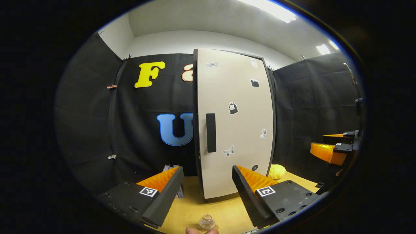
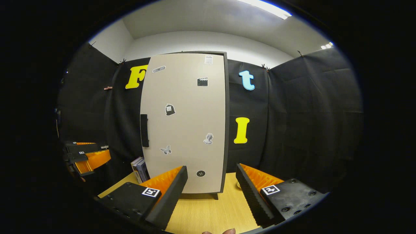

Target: Open the cabinet door with the right hand, grasp the bottle in the cabinet with the left hand and place it on the coaster, then close the cabinet door with the right hand.

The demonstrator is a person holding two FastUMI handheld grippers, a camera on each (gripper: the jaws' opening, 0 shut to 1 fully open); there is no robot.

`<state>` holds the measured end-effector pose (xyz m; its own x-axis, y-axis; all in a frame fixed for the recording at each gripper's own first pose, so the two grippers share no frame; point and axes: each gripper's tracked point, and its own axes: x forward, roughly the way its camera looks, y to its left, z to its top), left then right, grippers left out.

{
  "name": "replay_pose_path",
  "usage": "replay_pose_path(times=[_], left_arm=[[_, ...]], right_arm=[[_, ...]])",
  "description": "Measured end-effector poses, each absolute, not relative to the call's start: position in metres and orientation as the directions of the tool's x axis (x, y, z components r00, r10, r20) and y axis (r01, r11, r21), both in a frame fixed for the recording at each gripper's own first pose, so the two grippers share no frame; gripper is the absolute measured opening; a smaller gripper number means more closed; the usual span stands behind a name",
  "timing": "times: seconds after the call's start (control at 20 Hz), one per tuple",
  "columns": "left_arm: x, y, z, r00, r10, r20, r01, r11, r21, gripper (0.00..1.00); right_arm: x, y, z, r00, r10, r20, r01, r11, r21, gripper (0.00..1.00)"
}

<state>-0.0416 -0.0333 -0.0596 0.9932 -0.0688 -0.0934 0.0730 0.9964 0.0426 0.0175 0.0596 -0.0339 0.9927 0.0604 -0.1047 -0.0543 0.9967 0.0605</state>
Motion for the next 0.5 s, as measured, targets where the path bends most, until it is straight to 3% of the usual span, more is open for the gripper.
replay_pose_path(times=[0.5], left_arm=[[-0.0398, -0.0298, -0.0617, 0.993, -0.064, -0.097, 0.068, 0.997, 0.038, 0.95]], right_arm=[[0.0185, 0.0616, -0.0354, 0.992, 0.058, -0.11, -0.052, 0.997, 0.057, 0.97]])
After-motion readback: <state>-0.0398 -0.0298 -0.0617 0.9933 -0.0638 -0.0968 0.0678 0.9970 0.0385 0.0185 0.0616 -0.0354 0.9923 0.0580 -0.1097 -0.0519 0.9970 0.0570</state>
